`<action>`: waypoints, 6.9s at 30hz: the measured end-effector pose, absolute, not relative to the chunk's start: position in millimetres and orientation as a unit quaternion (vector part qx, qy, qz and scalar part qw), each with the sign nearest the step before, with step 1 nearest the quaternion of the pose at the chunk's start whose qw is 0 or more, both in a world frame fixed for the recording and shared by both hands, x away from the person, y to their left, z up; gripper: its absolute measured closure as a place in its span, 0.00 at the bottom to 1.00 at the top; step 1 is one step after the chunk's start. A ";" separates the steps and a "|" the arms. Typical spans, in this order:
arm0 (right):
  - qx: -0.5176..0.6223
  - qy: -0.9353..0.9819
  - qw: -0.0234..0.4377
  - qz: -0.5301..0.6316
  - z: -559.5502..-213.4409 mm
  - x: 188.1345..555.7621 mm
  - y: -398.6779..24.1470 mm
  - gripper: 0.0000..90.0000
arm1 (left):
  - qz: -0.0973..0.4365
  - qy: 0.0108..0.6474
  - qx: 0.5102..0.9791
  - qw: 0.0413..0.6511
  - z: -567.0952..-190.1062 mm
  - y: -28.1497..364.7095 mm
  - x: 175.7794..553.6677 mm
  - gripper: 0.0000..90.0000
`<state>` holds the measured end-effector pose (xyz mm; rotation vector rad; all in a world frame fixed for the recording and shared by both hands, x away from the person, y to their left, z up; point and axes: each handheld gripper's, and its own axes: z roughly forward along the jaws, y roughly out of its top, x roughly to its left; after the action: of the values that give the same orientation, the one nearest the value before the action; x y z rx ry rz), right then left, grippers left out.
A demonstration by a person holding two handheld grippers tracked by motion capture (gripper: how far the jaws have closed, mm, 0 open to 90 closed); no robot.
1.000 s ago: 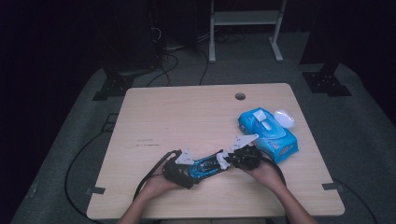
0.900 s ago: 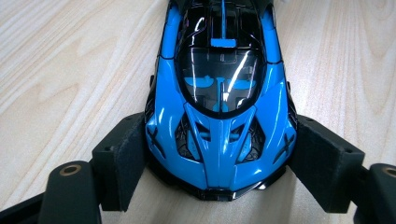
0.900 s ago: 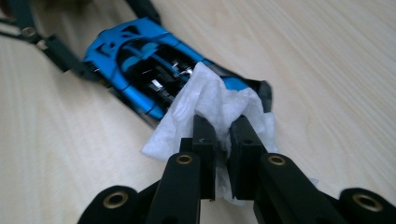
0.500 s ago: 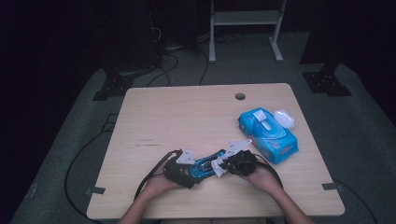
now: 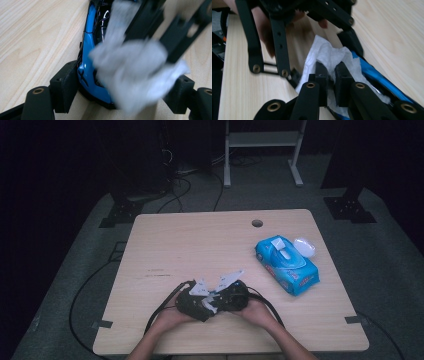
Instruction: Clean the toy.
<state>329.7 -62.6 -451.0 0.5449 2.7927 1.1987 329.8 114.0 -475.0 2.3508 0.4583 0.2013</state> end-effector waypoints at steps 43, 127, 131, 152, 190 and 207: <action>0.275 0.887 0.094 0.359 -441.4 370.0 -130.8 0.92 | 0.079 0.177 0.910 0.366 -475.7 113.6 330.1 0.27; 0.264 0.897 0.131 0.329 -435.4 350.4 -153.1 0.91 | 0.074 0.170 0.913 0.364 -475.0 114.7 332.4 0.27; 0.247 0.895 0.111 0.353 -429.1 340.4 -151.8 0.91 | 0.071 0.176 0.911 0.365 -475.1 114.0 332.1 0.27; 0.198 0.896 0.129 0.377 -449.6 318.1 -153.7 0.91 | 0.008 0.219 0.892 0.395 -463.3 133.5 341.7 0.24; 0.215 0.887 0.109 0.393 -456.1 307.2 -179.7 0.92 | -0.007 0.191 0.878 0.439 -455.5 113.1 334.5 0.71; 0.239 0.850 0.164 0.440 -420.5 316.1 -150.3 0.92 | 0.051 0.153 0.894 0.418 -457.8 109.2 329.7 0.70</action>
<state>316.1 -150.3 -420.5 0.6821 2.4222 1.2556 329.7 109.2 -457.8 2.2417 0.3848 0.1276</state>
